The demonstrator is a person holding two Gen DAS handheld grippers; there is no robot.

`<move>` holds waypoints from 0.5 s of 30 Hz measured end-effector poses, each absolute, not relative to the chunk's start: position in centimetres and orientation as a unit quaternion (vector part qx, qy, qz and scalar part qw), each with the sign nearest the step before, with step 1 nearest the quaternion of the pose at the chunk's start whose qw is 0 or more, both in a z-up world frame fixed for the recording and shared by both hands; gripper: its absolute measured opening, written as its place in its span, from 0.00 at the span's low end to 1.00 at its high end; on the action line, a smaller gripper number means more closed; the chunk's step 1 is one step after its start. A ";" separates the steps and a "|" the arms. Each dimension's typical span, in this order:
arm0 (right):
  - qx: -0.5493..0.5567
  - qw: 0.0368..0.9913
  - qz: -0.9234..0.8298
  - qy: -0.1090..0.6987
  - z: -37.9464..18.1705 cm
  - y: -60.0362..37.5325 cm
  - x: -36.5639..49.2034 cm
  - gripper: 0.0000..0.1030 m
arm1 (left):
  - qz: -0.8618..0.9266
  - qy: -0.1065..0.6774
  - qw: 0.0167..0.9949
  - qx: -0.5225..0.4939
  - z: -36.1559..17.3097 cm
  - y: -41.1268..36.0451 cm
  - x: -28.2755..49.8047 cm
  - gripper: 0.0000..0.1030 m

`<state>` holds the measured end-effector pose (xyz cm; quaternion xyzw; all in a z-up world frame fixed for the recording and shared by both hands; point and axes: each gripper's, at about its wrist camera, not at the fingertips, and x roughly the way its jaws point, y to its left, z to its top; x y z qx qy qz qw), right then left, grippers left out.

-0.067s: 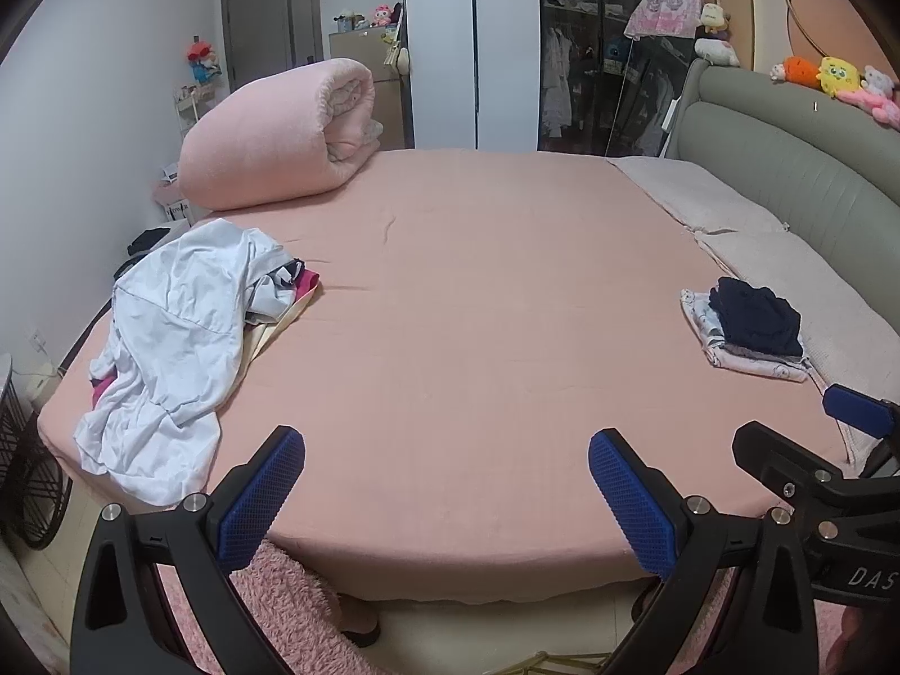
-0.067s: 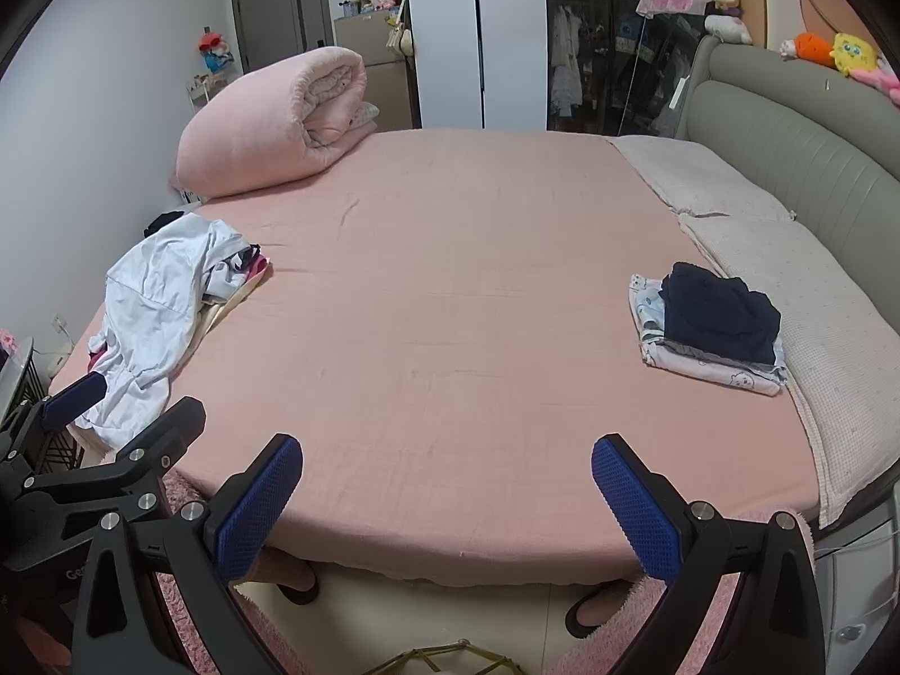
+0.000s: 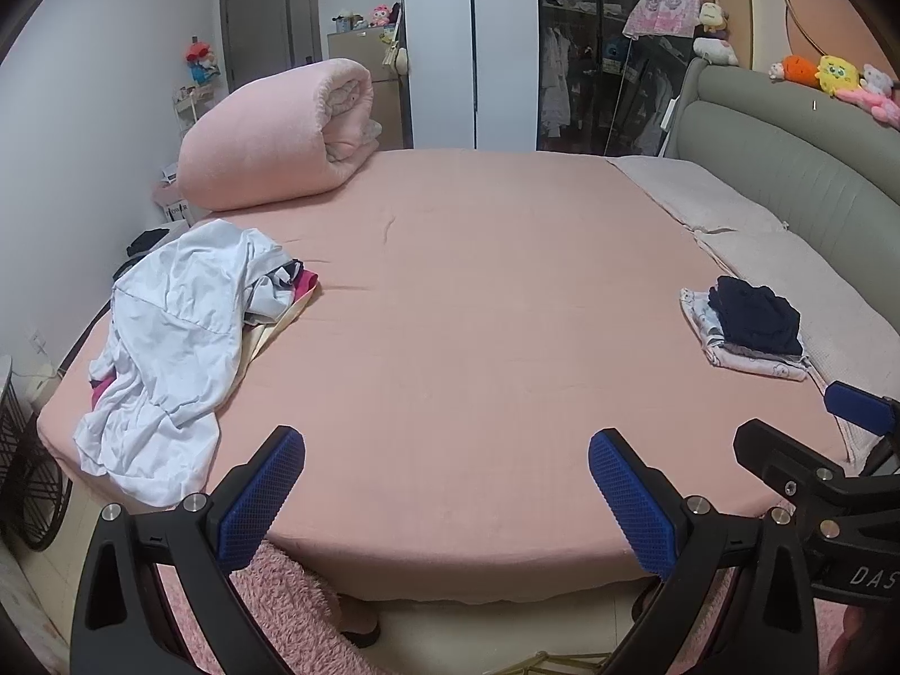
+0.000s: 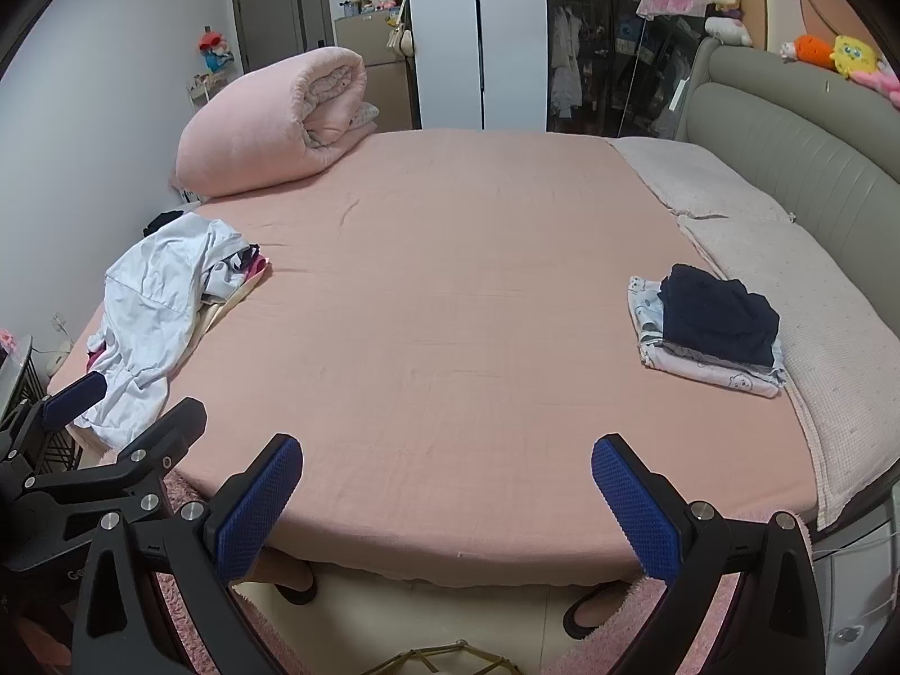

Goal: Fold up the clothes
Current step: 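Move both grippers toward the white clothes pile on the bed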

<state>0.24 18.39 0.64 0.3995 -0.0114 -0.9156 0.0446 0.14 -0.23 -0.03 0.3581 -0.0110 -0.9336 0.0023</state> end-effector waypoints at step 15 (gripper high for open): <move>0.388 0.136 -0.910 -0.046 2.7 17.4 -3.0 1.00 | -0.947 -0.016 -0.055 0.317 2.5 -2.5 -2.1 1.00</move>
